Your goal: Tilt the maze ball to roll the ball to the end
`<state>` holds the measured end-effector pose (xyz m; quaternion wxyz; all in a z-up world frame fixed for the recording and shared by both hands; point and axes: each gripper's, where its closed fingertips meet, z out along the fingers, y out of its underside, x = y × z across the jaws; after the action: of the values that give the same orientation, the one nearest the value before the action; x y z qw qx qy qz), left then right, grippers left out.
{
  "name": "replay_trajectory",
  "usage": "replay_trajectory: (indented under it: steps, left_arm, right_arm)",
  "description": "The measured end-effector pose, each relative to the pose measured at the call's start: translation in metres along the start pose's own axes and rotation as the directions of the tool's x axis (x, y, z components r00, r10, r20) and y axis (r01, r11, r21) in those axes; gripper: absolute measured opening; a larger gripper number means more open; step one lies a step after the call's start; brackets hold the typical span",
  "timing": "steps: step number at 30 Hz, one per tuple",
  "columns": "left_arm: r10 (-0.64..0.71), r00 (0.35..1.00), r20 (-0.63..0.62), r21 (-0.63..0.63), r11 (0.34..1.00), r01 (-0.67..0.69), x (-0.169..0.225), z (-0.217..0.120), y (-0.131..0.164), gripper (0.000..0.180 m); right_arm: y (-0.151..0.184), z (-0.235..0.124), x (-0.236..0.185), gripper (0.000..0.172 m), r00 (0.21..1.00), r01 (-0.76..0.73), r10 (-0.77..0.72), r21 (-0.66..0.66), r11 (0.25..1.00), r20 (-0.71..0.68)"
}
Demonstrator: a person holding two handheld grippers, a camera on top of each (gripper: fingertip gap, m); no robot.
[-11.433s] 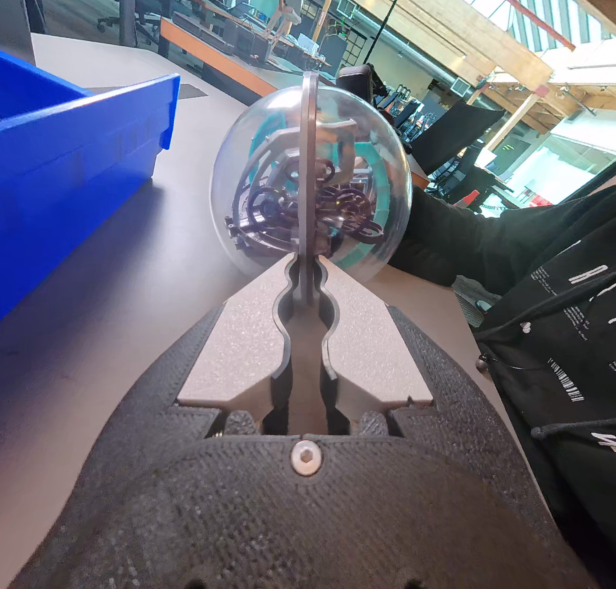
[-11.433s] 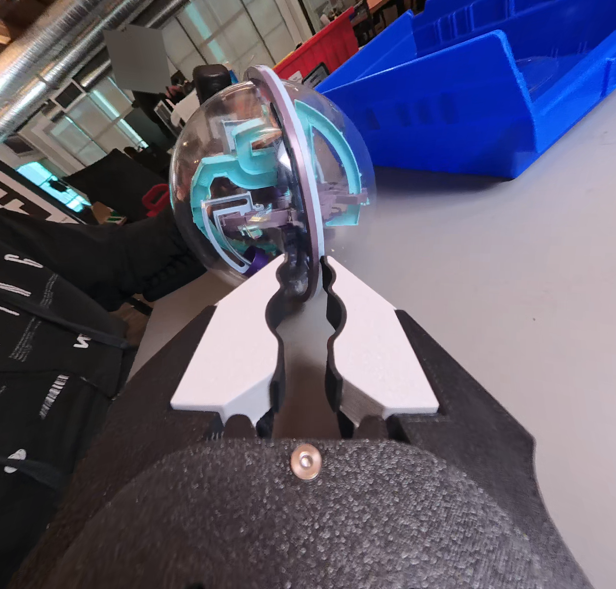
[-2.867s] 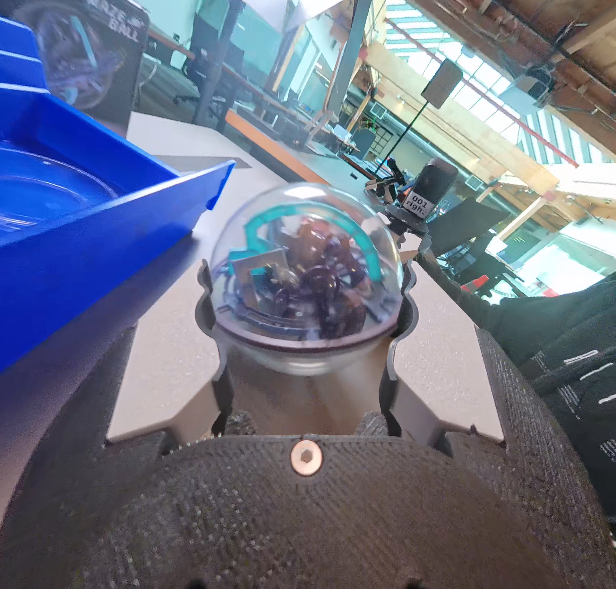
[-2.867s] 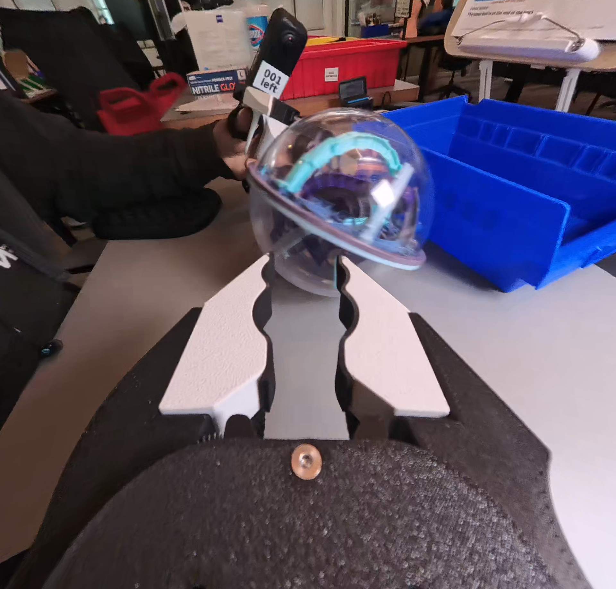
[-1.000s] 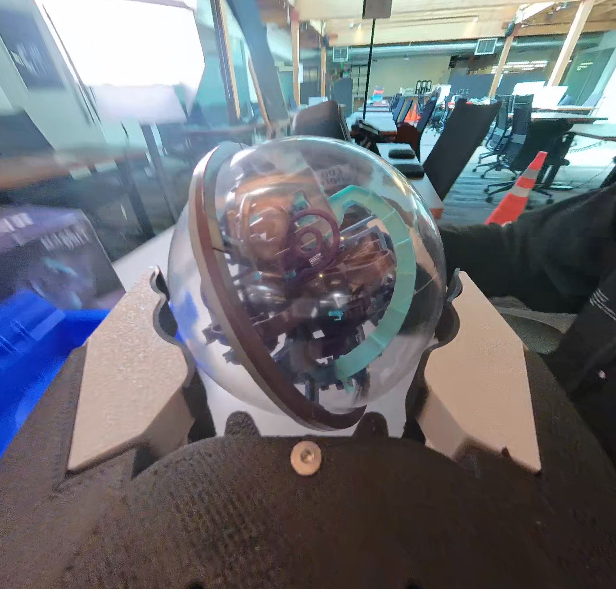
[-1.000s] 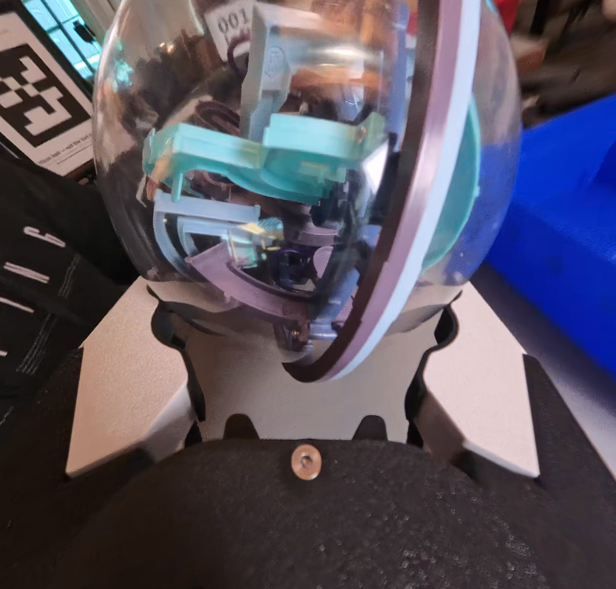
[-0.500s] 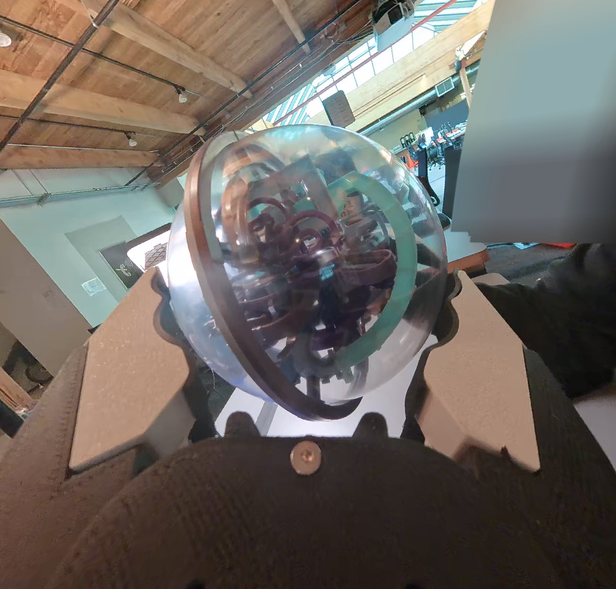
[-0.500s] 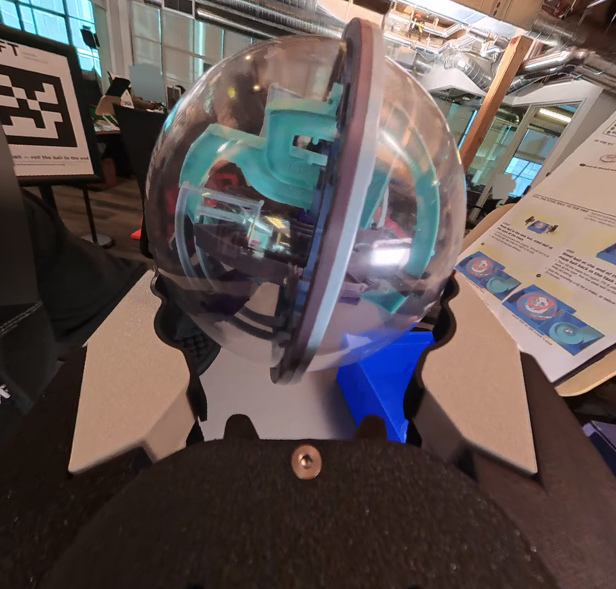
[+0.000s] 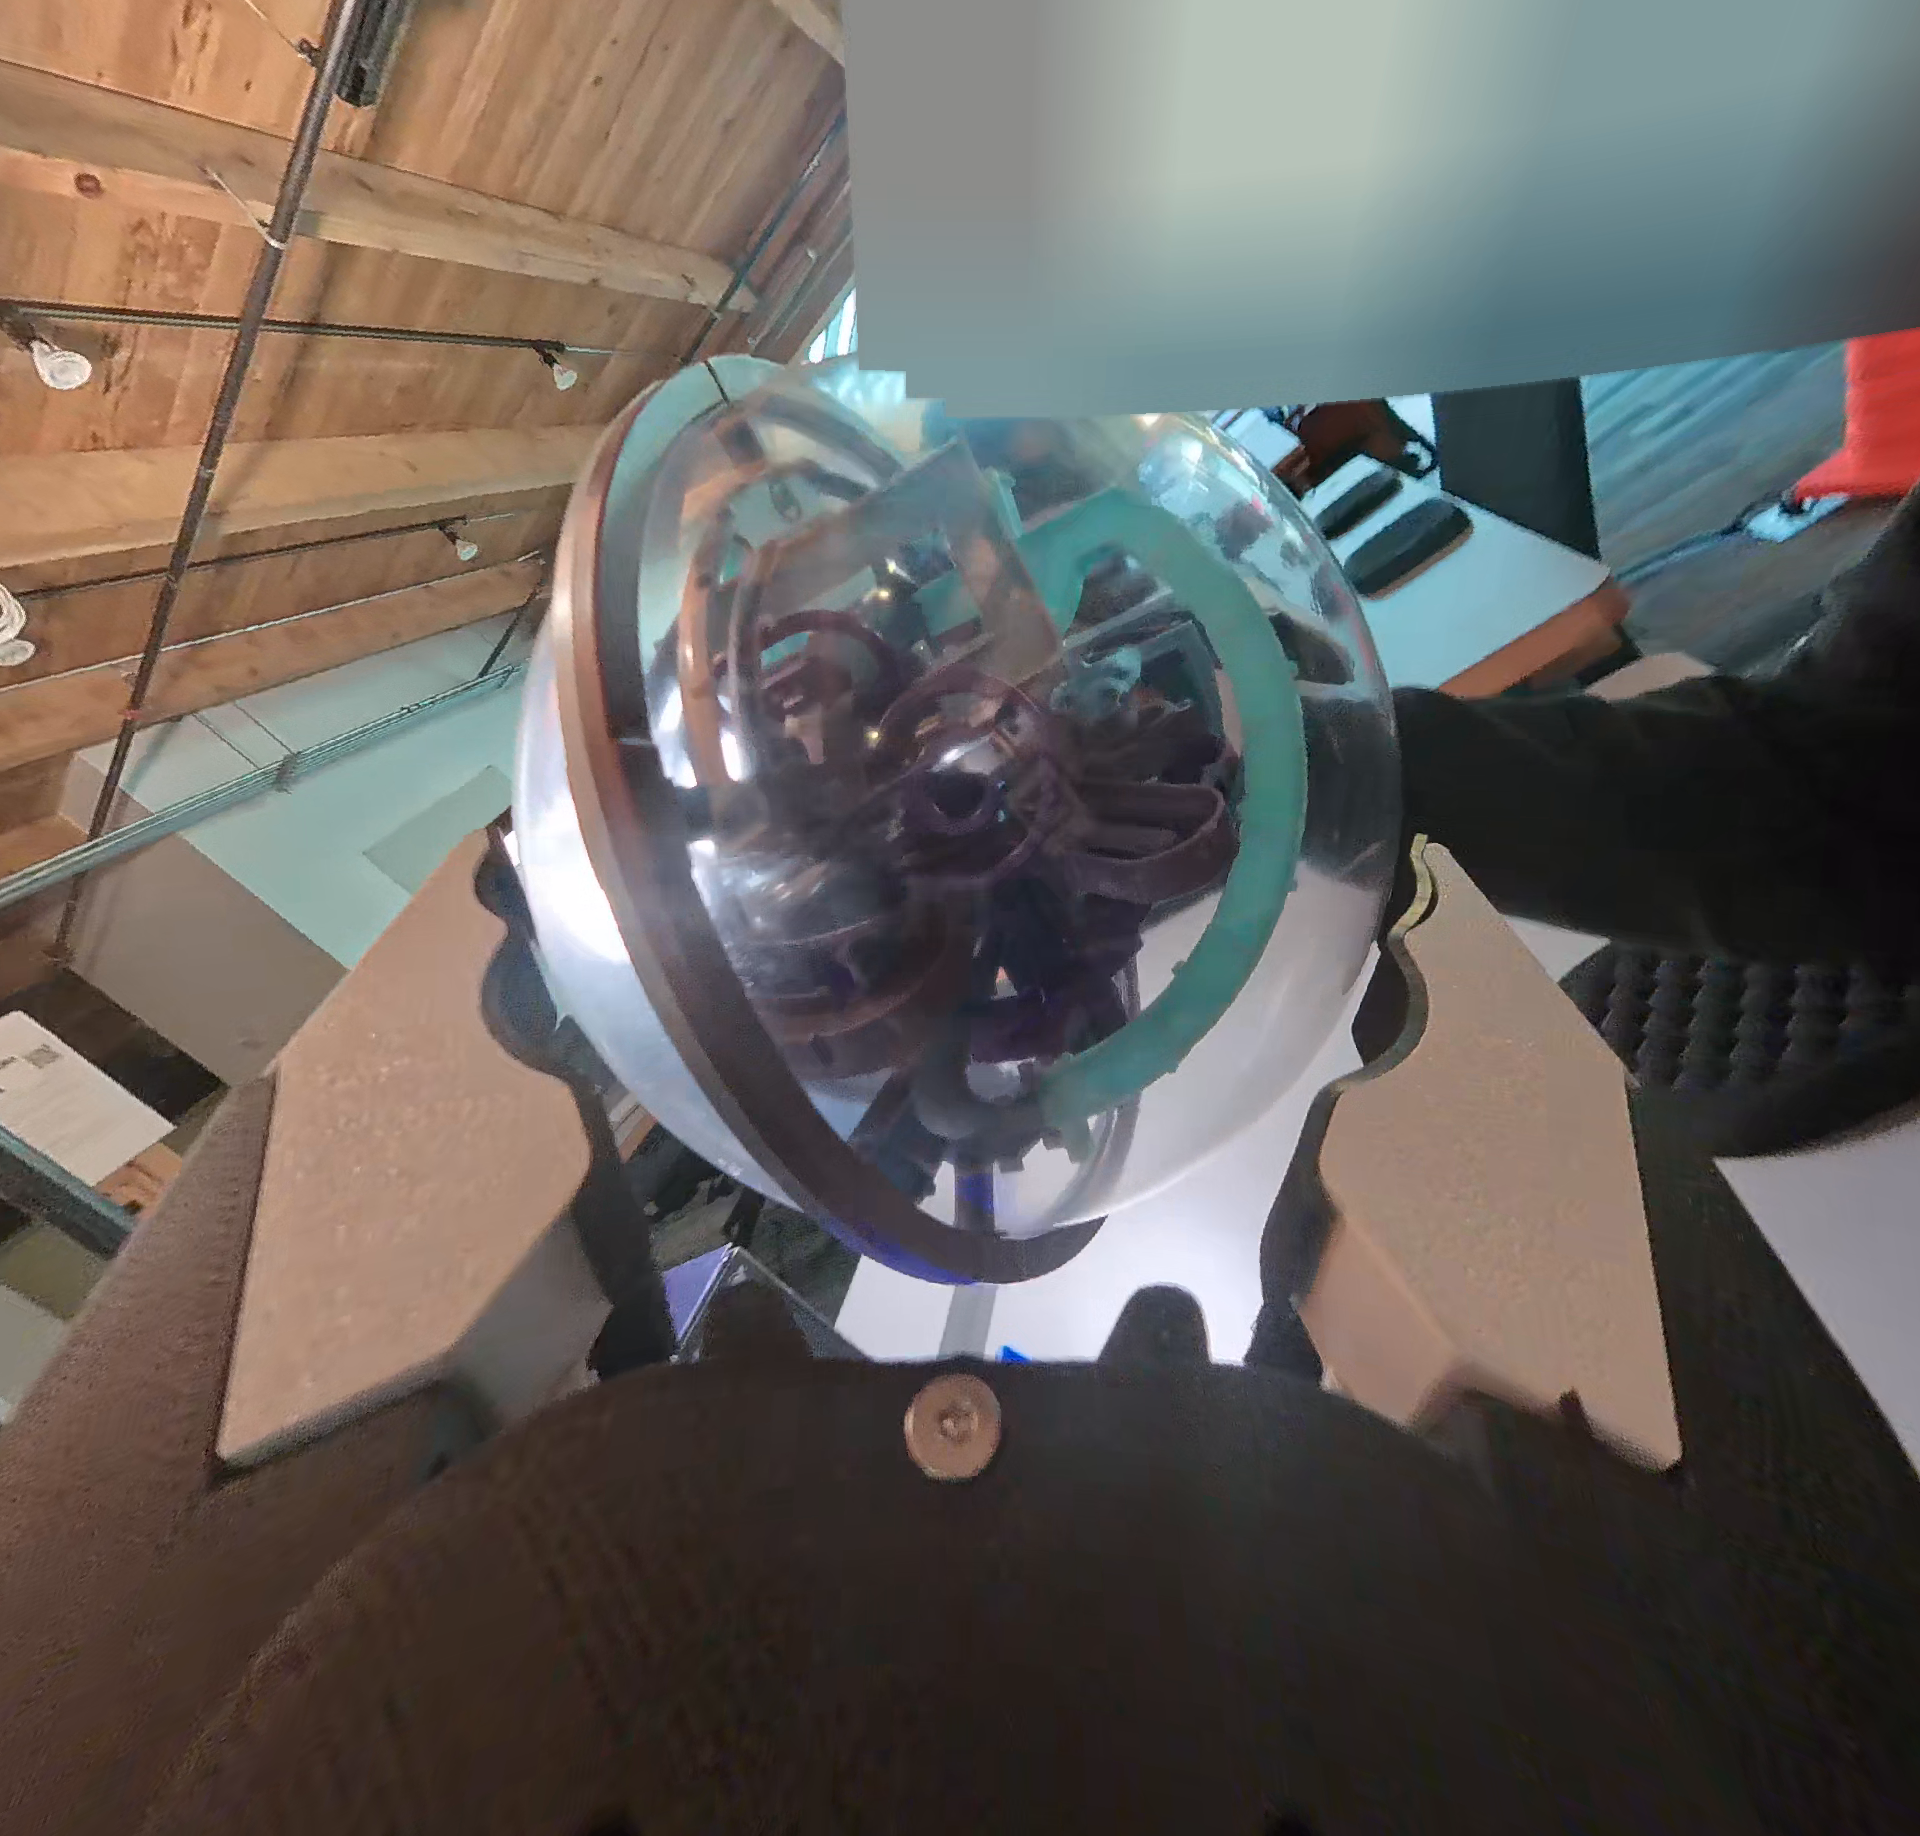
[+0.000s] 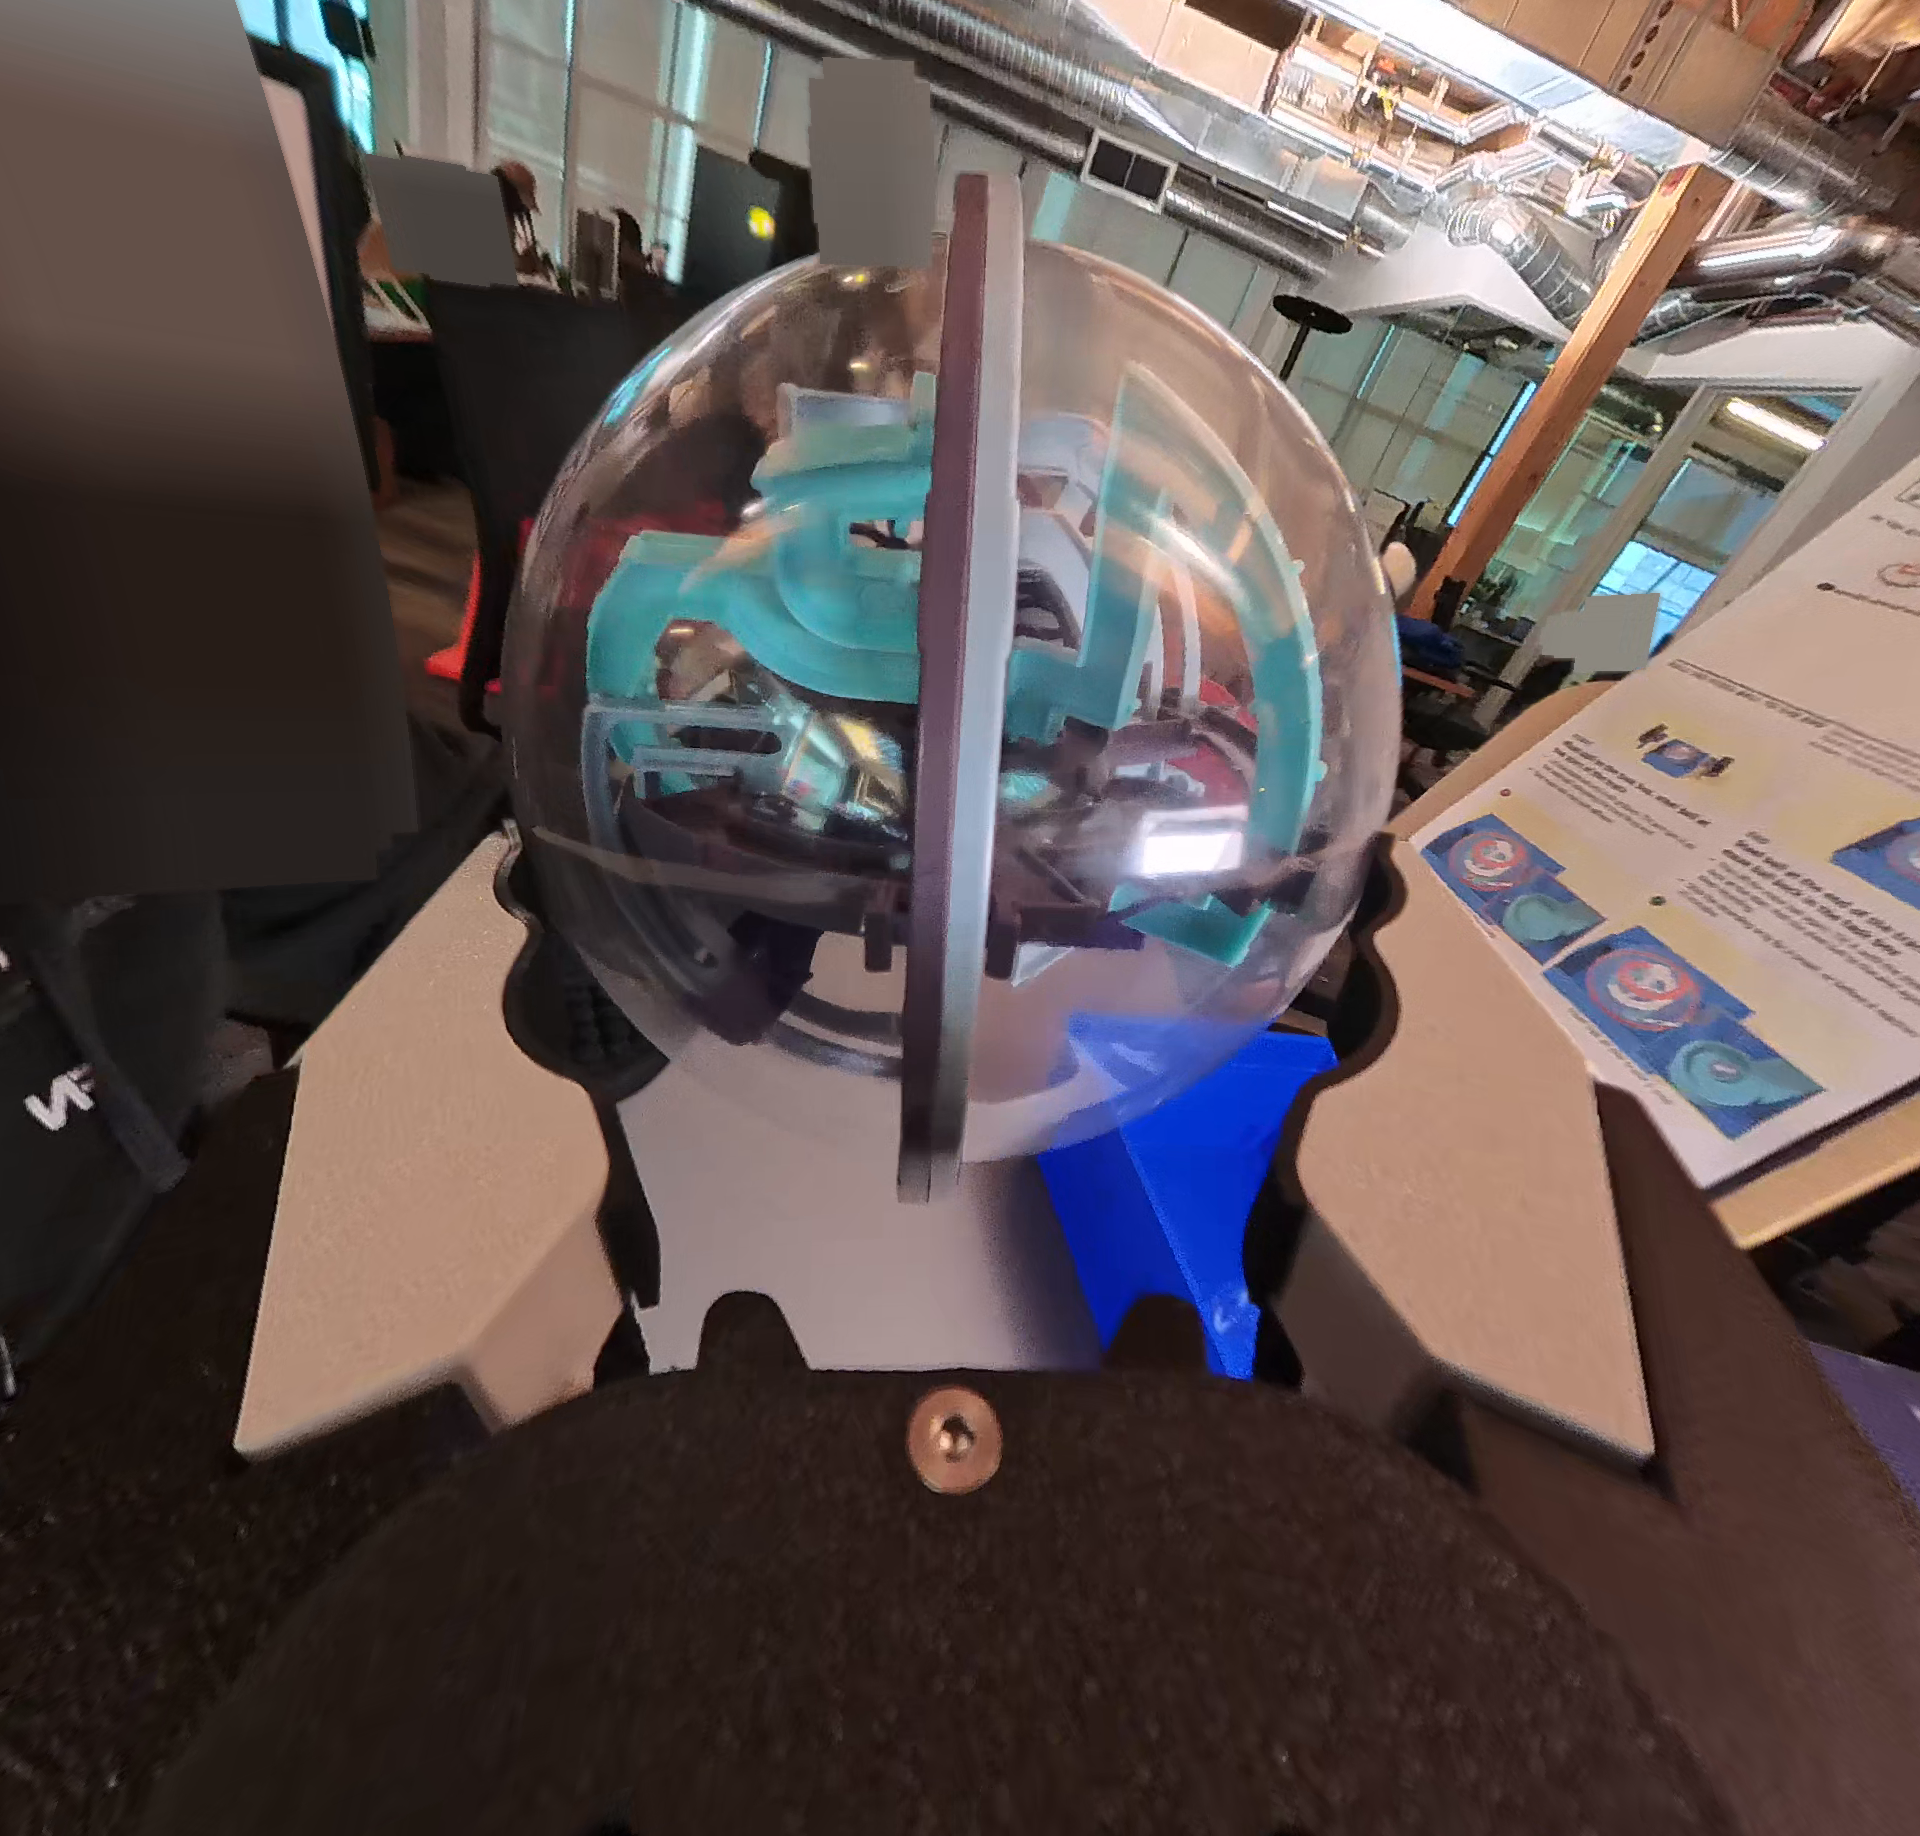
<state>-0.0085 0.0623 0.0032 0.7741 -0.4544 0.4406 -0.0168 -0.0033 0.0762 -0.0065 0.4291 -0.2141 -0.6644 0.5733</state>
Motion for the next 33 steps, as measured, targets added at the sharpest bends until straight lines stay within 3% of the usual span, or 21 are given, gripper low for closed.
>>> replay_trajectory:
  steps: [5, 15, 25, 33]
  left_arm:
    - [0.086, 0.996, -0.018, -0.046, 0.995, -0.087, 0.010, 0.001, -0.008, 0.155]
    - [0.182, 0.983, -0.040, -0.032, 0.983, -0.183, 0.021, -0.002, -0.024, 0.155]
    - [0.324, 0.945, -0.051, -0.104, 0.939, -0.328, 0.031, -0.003, -0.026, 0.155]
    - [0.348, 0.935, -0.066, -0.102, 0.930, -0.353, 0.039, -0.001, -0.034, 0.155]
  right_arm:
    - [0.001, -0.003, -0.011, 0.148, 0.997, 0.073, -0.072, -0.019, 0.997, 0.017]
    - [0.004, 0.002, -0.022, 0.147, 0.987, 0.128, -0.133, 0.063, 0.990, 0.092]
    - [-0.001, -0.001, -0.032, 0.147, 0.959, 0.273, -0.276, 0.052, 0.961, 0.066]
    - [0.000, -0.002, -0.039, 0.147, 0.953, 0.286, -0.291, 0.056, 0.956, 0.091]
